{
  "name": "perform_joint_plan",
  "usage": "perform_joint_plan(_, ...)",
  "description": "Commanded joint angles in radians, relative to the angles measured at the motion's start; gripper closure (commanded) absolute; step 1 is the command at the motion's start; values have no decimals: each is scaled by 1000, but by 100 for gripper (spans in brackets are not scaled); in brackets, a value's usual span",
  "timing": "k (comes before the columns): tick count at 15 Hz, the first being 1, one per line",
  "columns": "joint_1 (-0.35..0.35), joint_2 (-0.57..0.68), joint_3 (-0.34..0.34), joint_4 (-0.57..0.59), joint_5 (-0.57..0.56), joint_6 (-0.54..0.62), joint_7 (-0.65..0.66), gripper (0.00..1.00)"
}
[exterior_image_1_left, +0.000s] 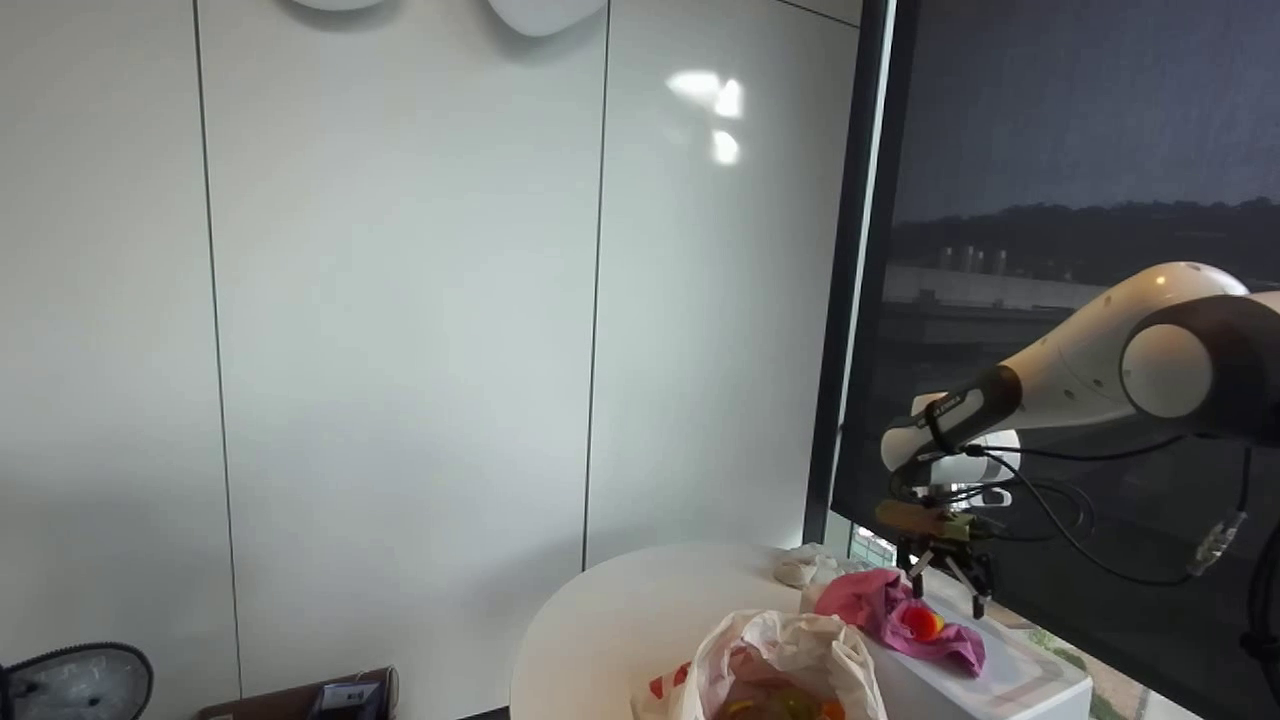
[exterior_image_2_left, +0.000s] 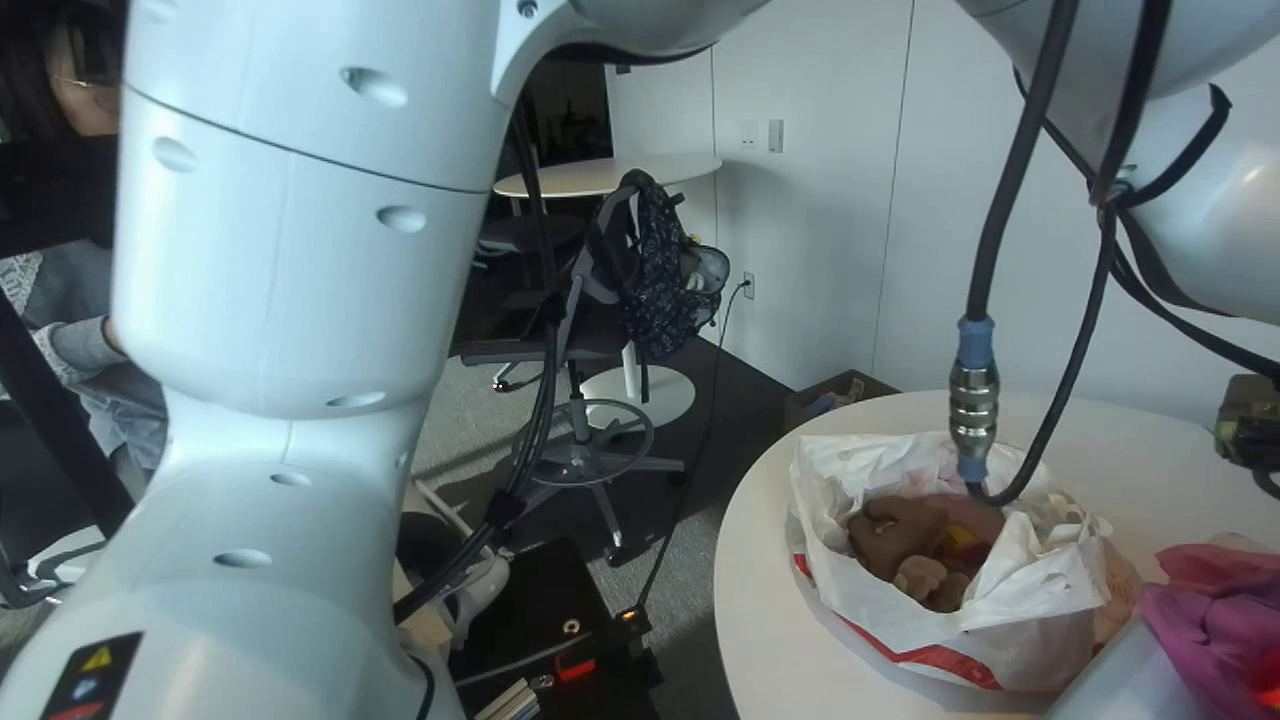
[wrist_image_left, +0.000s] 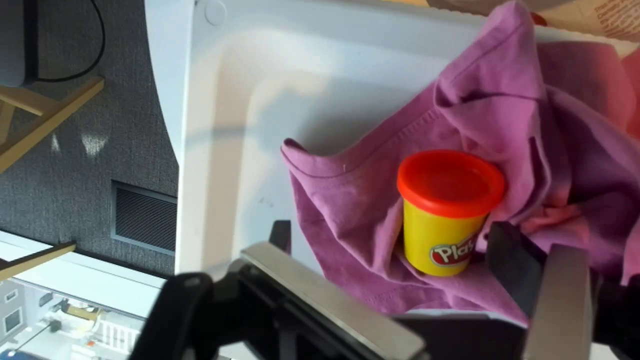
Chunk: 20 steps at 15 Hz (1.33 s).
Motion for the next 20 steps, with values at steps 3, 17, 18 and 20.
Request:
perform_joint_plan(3, 24, -27, 16, -46, -14, -30, -38, 0)
perform_joint_plan(17, 35, 17, 9, -55, -7, 106, -12, 0)
perform_joint_plan(18, 33, 22, 9, -53, -5, 111, -13, 0)
perform_joint_plan(20, 35, 36, 4, -51, -9, 129, -8, 0)
